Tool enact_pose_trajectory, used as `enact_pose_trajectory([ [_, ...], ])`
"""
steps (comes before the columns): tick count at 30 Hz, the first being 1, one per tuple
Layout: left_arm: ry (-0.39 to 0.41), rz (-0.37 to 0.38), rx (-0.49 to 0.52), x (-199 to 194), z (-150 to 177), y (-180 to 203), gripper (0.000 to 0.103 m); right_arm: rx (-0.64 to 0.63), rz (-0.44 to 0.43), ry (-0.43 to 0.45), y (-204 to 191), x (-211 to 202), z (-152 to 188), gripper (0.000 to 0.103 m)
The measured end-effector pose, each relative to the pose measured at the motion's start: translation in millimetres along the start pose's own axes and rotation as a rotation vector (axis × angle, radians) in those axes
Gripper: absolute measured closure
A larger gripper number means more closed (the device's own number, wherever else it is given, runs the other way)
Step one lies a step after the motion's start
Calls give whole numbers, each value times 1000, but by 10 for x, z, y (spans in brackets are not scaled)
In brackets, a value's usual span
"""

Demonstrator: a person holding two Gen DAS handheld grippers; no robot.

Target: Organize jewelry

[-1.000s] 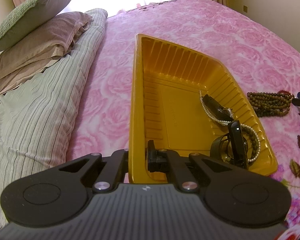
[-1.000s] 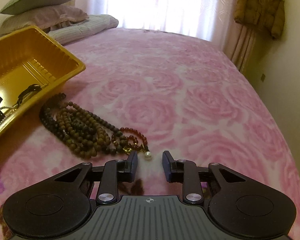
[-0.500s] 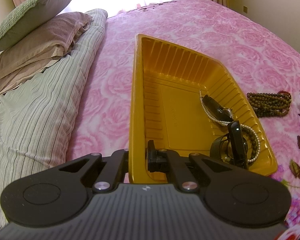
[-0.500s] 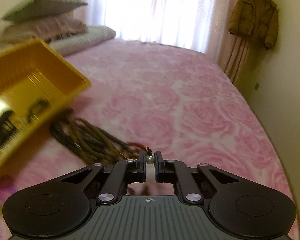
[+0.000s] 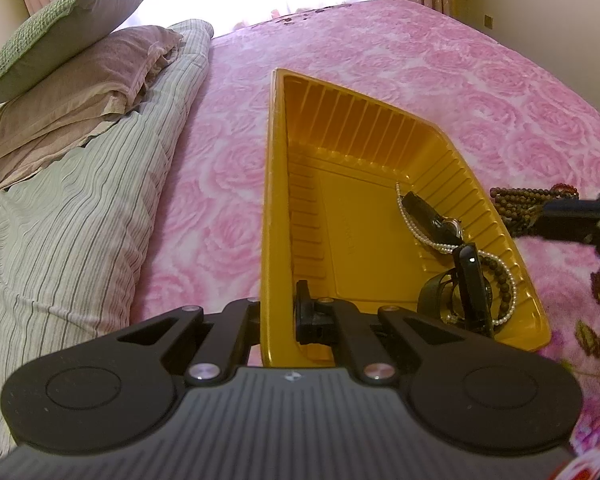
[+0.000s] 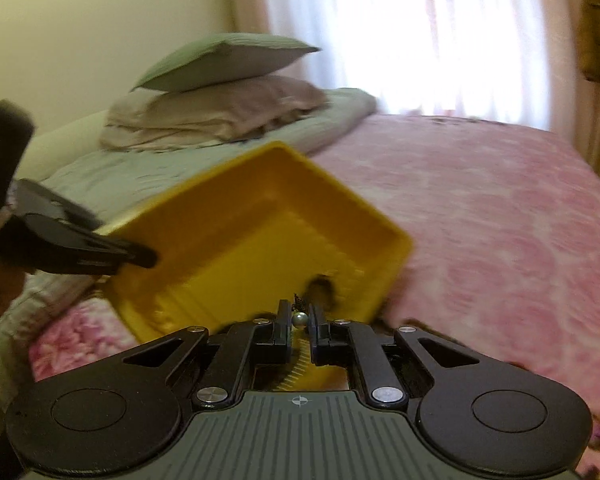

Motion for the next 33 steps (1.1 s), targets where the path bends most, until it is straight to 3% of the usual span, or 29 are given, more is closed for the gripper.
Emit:
enact_pose_trajectory([
  [5,1,1,0,1,1,2,100,-57,-40,-13,-233,167,-14,95],
  [30,2,3,-1,2,-1,-4,100,-53,-71,-40,-290,318,62,95],
  [33,1,3,-1,2,-1,-3,99,-34,-111,-39,-286,321,70,95],
])
Point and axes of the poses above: each gripper's, at about its wrist camera, not at the fingertips, and x roughly the way its jaws point, y to its right, z to its underside, the point moved 6 cm from there along x, roughly the way its jaws point, and after that the axes turned 1 degree about y, right-handed, at the moved point
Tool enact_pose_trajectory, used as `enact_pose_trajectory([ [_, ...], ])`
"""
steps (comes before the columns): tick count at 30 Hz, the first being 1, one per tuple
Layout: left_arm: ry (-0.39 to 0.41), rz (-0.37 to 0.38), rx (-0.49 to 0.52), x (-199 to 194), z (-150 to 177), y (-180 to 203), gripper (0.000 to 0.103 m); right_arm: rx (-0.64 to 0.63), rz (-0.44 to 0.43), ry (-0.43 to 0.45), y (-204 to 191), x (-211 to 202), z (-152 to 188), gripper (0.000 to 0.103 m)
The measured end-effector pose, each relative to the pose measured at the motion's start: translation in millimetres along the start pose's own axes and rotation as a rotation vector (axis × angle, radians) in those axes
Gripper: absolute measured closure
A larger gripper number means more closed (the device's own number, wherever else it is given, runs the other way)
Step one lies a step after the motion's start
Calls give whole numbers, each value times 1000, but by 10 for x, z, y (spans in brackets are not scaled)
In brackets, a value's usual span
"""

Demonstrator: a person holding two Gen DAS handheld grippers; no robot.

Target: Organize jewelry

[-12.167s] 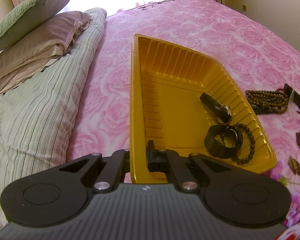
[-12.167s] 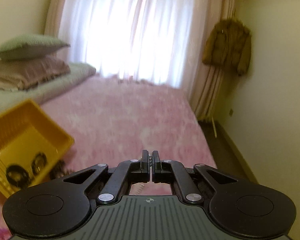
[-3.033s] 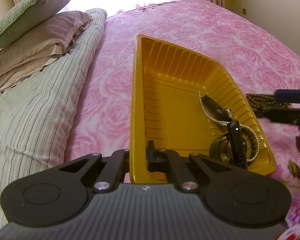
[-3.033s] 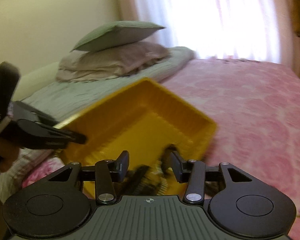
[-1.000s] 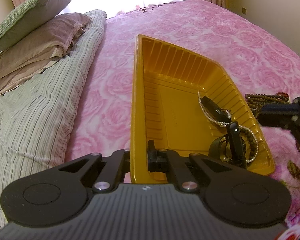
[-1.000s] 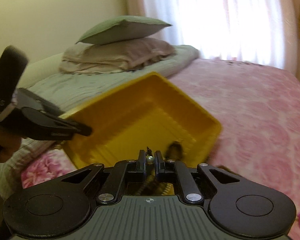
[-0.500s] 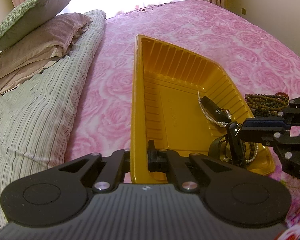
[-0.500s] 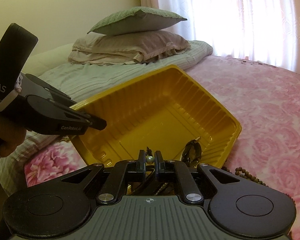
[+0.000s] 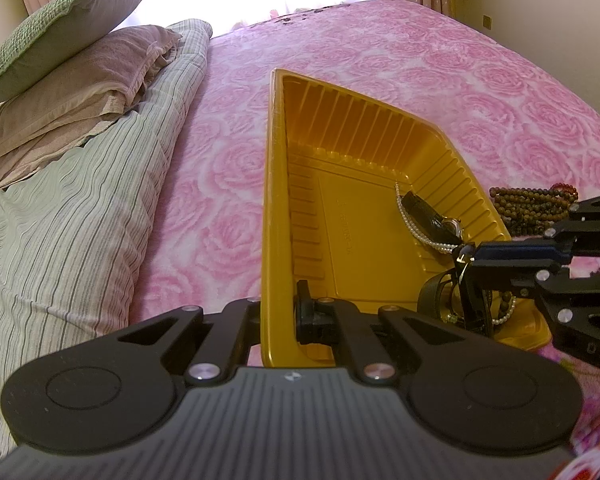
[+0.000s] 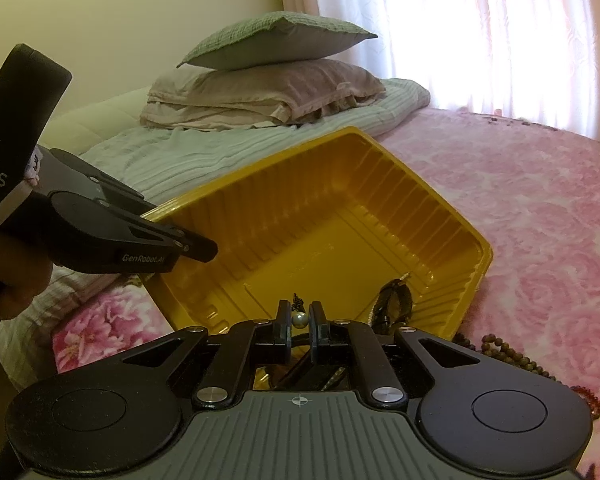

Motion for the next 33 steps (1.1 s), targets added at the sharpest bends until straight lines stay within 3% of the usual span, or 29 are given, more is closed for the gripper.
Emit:
enact_pose_trajectory([
  [1,0,0,0,-1,0,0,99,9,-15,-2,9,1,6,94],
  [3,1,0,0,-1,0,0,99,20,2,6,42,-36,25,83],
  [5,1,-1,0,0,-1,0,99,30,24,12,89,-100,69,55],
  [6,0,0,0,0,-1,-1,100,32,39,15,112,-134,91,54],
  [12,1,-1,0,-1,-2,-1,100,108,167,22,465,-469,333,53],
  [20,1,-2,2,-2,-1,1,100,275,426,-22,1239,-898,820,53],
  [24,2,-3,3,-5,-1,2,100,298,459,-29,1428,-956,889,53],
  [28,-1,-5,5,-3,-7,4,100,335,430,-9,1483,-909,842,53],
  [30,-1,-6,7,-9,-12,11,100,337,415,-8,1477,-841,791,60],
  [32,-2,-5,6,-10,-13,9,100,338,403,-20,1488,-751,769,78],
  [33,-2,-6,6,-13,-10,16,100,341,400,-22,1497,-709,760,79],
])
Point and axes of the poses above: each gripper's, at about its wrist camera, not at the fingertips, and x roughly the way its jaws point, y to its right, z to its underside, the point moved 6 cm from there along x, roughly the way its jaws point, and after that the axes turned 1 degree about y, right-handed, at the moved point
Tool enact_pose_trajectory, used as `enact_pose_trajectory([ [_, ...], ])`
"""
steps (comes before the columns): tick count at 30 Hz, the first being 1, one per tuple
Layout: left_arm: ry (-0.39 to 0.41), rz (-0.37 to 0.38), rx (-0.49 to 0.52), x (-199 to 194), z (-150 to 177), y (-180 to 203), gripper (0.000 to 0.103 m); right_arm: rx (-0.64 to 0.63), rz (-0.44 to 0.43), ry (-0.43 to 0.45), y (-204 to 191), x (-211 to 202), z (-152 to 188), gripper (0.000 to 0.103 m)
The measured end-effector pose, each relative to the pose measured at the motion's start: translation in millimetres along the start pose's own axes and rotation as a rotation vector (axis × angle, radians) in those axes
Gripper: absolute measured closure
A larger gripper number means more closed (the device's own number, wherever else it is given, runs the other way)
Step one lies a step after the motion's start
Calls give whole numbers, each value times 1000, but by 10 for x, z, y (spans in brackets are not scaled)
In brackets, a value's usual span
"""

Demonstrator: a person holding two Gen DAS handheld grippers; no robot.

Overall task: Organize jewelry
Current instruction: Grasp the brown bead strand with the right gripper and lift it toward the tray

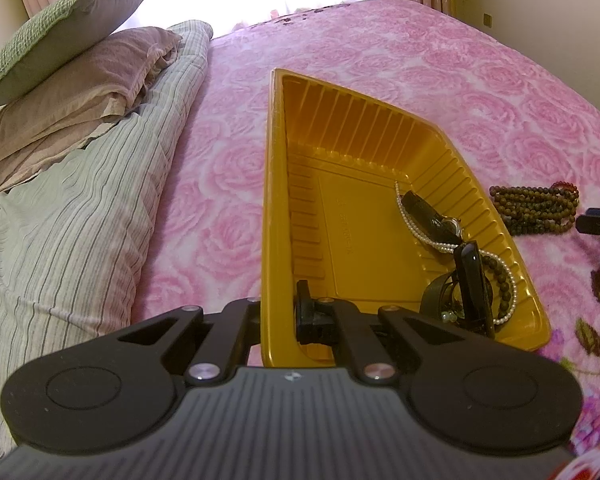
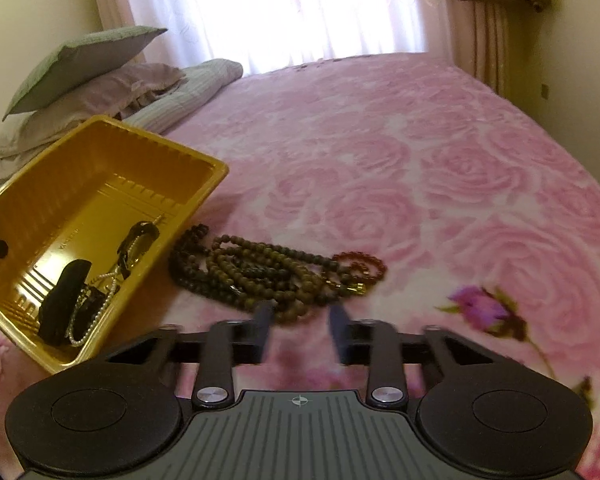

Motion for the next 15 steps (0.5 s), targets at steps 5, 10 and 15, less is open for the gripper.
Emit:
enact_pose_trajectory([
  [5,-4,-1,-1,11,12,-7,100,37,21,-28,19,176,-21,80],
  [10,-6,0,-2,20,17,-13,100,51,25,-30,25,186,-54,97],
  [15,-5,-1,-3,24,20,-10,100,-15,27,10,-64,-54,-215,97],
])
Point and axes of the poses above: each gripper's, at about its wrist camera, not at the fingertips, and x roughly the way its jaws point, y to its right, z to its underside, the point moved 6 cm from there along x, roughly the way its jaws point, and after that the axes turned 1 degree about y, right-handed, at the moved point
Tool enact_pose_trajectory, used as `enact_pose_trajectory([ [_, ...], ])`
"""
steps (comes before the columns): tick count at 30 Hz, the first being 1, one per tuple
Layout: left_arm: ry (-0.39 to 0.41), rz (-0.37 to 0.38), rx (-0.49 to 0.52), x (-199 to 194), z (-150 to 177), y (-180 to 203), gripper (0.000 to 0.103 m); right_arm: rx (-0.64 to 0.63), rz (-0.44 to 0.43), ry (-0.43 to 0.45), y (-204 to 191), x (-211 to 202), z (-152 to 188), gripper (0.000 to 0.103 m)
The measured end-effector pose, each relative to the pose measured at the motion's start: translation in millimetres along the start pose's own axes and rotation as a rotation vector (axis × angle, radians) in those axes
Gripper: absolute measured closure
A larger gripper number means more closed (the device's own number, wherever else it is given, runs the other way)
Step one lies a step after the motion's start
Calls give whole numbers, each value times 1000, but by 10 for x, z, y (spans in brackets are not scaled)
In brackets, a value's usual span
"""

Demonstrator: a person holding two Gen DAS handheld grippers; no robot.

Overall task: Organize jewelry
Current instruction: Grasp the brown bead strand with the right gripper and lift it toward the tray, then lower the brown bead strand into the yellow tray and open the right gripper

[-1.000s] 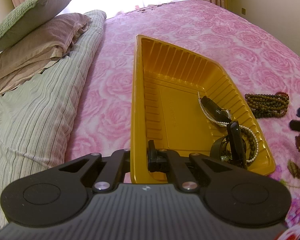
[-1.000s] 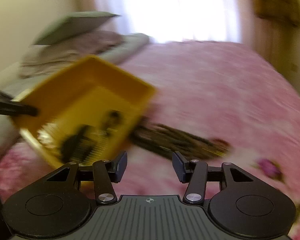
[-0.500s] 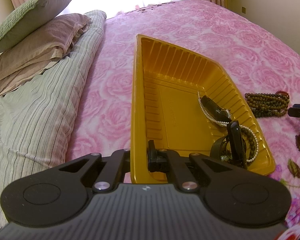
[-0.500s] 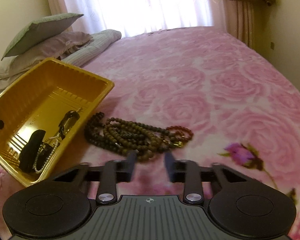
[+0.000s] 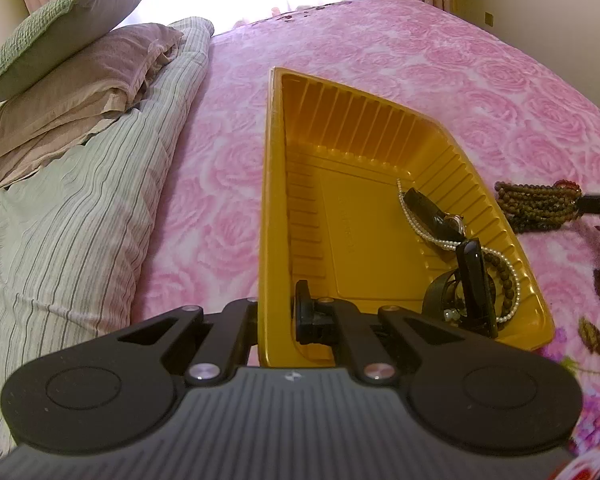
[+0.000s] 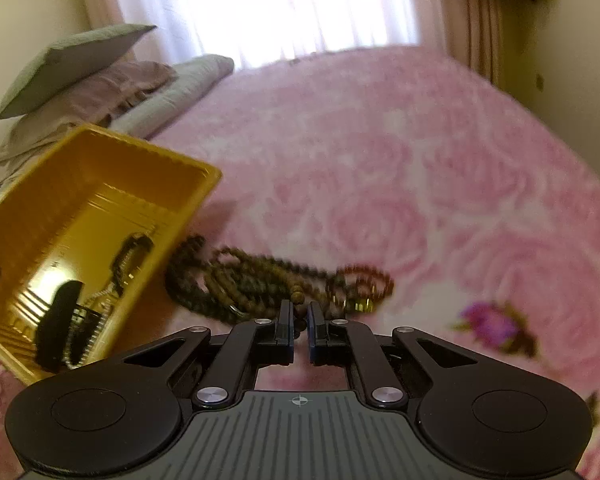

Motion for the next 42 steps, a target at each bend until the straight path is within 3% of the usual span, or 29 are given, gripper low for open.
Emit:
enact_pose_trajectory([
  [14,6,7,-1,-12,-5,5,100,-288,20,224,-278,-992,-980,97],
  [23,8,9,-3,-13,-1,1,100,-445,-28,269,-609,-1237,-1323,97],
  [34,10,12,-5,-14,2,4,99,-564,-232,315,-1431,-1186,-1569,97],
  [42,13,19,-8,-12,3,-4,99,-674,-324,252,-2012,-637,-1413,97],
])
Point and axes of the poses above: each gripper's, at about its wrist camera, not at the fingertips, and x roughly the way its jaws point, y to its right, z to its underside, the point moved 6 cm from there along x, roughly the way its jaws point, and after that the axes turned 1 degree about y, right-handed, at the moved point
